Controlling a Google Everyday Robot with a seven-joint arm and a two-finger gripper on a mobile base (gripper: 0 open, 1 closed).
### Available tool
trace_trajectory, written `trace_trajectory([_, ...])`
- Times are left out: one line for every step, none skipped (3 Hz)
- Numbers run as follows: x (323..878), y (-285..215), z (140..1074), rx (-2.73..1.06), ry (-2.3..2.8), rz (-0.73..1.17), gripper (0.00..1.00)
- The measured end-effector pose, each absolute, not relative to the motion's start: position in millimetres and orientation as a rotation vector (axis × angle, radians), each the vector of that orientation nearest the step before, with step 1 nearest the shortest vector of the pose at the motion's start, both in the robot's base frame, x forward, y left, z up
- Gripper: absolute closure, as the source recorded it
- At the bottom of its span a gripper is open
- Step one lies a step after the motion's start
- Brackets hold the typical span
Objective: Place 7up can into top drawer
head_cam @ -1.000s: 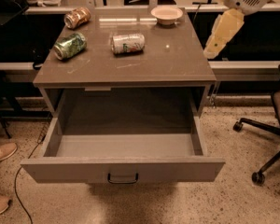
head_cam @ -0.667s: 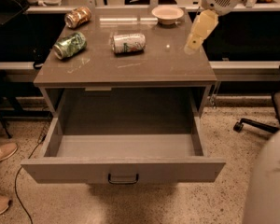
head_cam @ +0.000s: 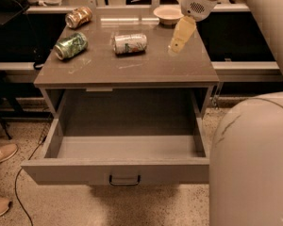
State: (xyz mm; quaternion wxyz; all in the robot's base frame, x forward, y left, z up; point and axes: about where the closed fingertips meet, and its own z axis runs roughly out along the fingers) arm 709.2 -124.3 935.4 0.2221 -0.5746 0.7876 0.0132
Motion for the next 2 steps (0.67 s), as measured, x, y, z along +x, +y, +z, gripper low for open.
trace_trajectory([730.6,-98.2,927.6,-1.632,2.111,0.017,0.0])
trace_trajectory([752.8,-72.3,917.1,-1.669,2.032,0.018,0.0])
